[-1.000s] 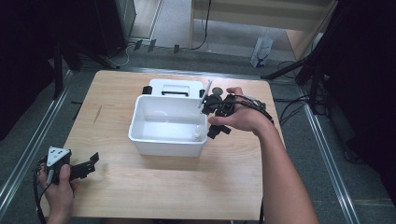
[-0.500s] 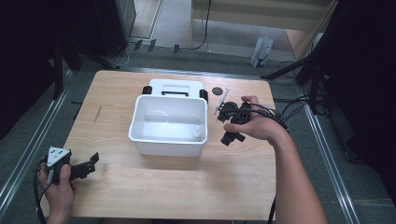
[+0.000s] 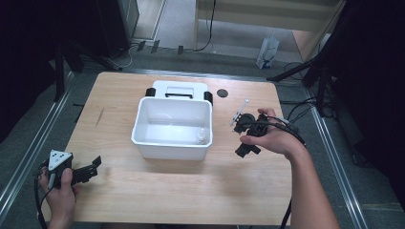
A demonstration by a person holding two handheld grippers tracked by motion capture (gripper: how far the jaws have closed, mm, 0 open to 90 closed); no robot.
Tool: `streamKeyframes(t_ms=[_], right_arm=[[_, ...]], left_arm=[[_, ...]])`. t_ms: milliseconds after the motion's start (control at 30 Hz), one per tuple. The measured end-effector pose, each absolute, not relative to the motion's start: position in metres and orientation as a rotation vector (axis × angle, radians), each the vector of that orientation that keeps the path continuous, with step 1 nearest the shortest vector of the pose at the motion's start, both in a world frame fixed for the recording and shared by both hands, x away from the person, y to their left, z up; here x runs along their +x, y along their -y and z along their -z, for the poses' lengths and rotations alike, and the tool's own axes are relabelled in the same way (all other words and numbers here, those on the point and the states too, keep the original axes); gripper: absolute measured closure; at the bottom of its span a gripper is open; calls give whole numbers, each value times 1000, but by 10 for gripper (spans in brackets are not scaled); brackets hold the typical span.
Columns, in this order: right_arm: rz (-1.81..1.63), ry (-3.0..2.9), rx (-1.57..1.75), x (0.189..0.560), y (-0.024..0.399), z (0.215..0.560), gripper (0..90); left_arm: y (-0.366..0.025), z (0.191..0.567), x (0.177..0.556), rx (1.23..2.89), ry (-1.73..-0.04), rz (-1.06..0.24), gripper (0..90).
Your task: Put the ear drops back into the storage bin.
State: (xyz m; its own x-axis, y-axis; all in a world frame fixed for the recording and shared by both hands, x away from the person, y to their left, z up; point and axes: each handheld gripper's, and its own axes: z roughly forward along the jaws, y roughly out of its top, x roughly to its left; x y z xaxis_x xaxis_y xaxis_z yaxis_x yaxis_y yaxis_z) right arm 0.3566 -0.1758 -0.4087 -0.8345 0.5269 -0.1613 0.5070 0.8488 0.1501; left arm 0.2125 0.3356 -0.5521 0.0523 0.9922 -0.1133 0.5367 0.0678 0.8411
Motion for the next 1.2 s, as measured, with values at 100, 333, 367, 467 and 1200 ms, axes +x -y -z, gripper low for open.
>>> streamKeyframes(t_ms=[100, 333, 367, 467, 1200], right_arm=[[-144, -2828, 803, 353, 182, 413, 0], [-146, -2824, 847, 347, 198, 423, 0], [-151, -2821, 866, 344, 203, 426, 0], [-154, -2821, 872, 342, 208, 428, 0], [-199, -2784, 1034, 313, 263, 469, 0]], left_arm=[[-335, 552, 212, 1567, -1583, -756, 1], [-335, 552, 212, 1566, -1583, -754, 1], [-335, 552, 212, 1567, -1583, -753, 1], [-335, 552, 212, 1566, -1583, -752, 1], [-335, 552, 212, 1565, -1582, -755, 1]])
